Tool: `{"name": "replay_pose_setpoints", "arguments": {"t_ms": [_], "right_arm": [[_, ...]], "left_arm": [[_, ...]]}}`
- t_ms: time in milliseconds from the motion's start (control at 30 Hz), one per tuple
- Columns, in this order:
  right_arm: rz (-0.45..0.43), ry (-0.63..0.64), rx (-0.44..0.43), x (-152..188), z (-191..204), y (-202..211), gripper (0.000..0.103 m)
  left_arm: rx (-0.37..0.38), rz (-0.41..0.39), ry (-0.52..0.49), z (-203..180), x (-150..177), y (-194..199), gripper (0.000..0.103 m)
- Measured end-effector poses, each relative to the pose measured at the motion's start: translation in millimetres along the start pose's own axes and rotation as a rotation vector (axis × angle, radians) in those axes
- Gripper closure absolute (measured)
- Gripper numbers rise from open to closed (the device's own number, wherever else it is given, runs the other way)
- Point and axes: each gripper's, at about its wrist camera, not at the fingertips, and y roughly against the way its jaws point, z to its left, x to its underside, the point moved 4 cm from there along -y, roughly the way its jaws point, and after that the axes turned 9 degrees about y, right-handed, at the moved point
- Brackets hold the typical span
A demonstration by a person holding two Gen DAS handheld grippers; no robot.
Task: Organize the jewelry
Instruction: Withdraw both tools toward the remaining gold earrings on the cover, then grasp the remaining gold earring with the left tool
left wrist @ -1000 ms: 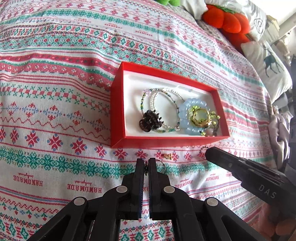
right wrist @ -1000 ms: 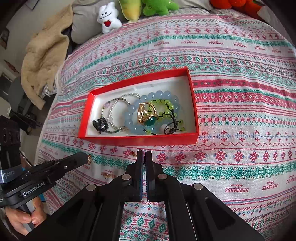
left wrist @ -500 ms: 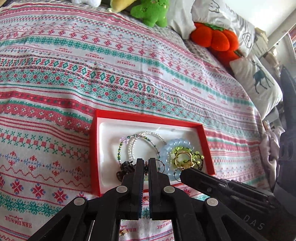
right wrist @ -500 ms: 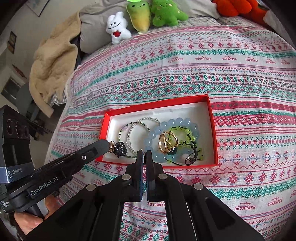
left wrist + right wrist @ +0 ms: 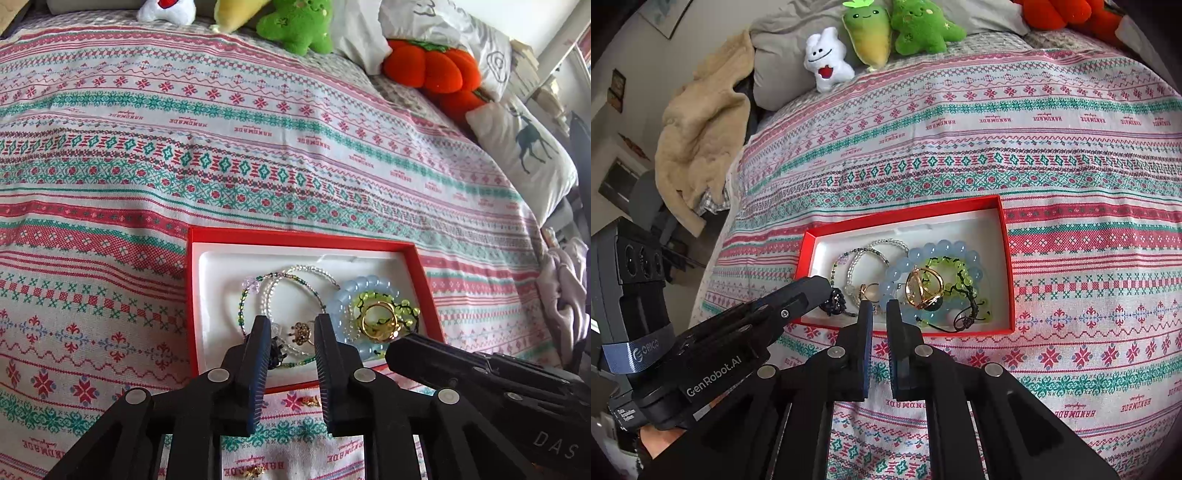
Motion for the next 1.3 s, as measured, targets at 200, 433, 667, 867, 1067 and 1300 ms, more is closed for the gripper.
{"name": "replay_pose_setpoints", "arguments": {"t_ms": [200, 433, 667, 867, 1067, 1300], "right_arm": [[0.014, 0.026, 0.016, 12.8, 5.0, 16.6, 0.079], [0.04, 0.044, 0.058, 33.4, 4.3, 29.2, 0.056], [0.058, 0.038, 0.101, 47.5, 2.3, 33.8, 0.039], [0.127, 0.039, 0.174, 60.5, -6.2, 21.4, 0.035], [0.163, 0.017, 0.183, 65.7, -13.9, 13.4, 0.035], [0.171, -0.006, 0.188, 65.6, -20.1, 10.8, 0.035]], "left_arm": [[-0.045, 0.023, -0.012, 6.4, 12.7, 10.2, 0.059], [-0.115, 0.055, -0.048, 15.9, 34.3, 16.7, 0.033], [-0.17, 0.105, -0.042, 26.8, 51.4, 14.7, 0.021], [-0.188, 0.166, -0.013, 38.2, 62.5, 7.1, 0.021], [-0.12, 0.236, 0.05, 41.0, 69.2, -2.0, 0.036], [-0.087, 0.285, 0.096, 40.2, 75.4, -15.2, 0.068]]}}
